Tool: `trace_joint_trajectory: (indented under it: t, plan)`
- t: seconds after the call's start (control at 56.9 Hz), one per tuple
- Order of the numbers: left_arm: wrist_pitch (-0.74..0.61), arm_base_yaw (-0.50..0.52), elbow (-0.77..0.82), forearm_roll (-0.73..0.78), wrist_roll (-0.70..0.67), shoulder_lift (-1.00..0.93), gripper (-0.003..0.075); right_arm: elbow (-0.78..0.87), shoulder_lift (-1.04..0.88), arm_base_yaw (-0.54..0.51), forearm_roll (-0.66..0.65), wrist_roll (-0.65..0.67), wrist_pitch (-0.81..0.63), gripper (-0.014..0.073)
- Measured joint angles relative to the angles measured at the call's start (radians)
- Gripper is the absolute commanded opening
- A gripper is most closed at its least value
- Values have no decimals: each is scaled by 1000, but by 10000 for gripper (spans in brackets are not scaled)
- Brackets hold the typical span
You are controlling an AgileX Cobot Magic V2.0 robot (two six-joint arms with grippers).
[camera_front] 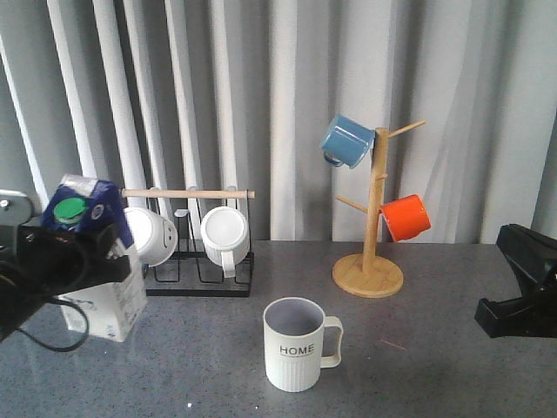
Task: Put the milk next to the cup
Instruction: 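Close the left gripper on the milk carton top and lift it, then carry the milk carton with the left gripper beside the white mug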
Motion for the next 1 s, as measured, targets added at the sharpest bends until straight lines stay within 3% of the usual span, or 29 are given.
trace_joint_trajectory:
  t: [0.158, 0.316, 0.387, 0.598, 1.002]
  plan:
    - [-46, -146, -37, -383, 323, 9, -6, 0, 0, 0, 0, 0, 0, -8]
    - [-231, -283, -95, -925, 627, 73, -6, 0, 0, 0, 0, 0, 1, -8]
    - [-287, -324, -129, -1056, 716, 118, -6, 0, 0, 0, 0, 0, 1, -8]
    - [-270, -413, -226, -1144, 830, 270, -6, 0, 0, 0, 0, 0, 2, -8]
    - [-284, -479, -273, -1200, 840, 376, -6, 0, 0, 0, 0, 0, 2, -8]
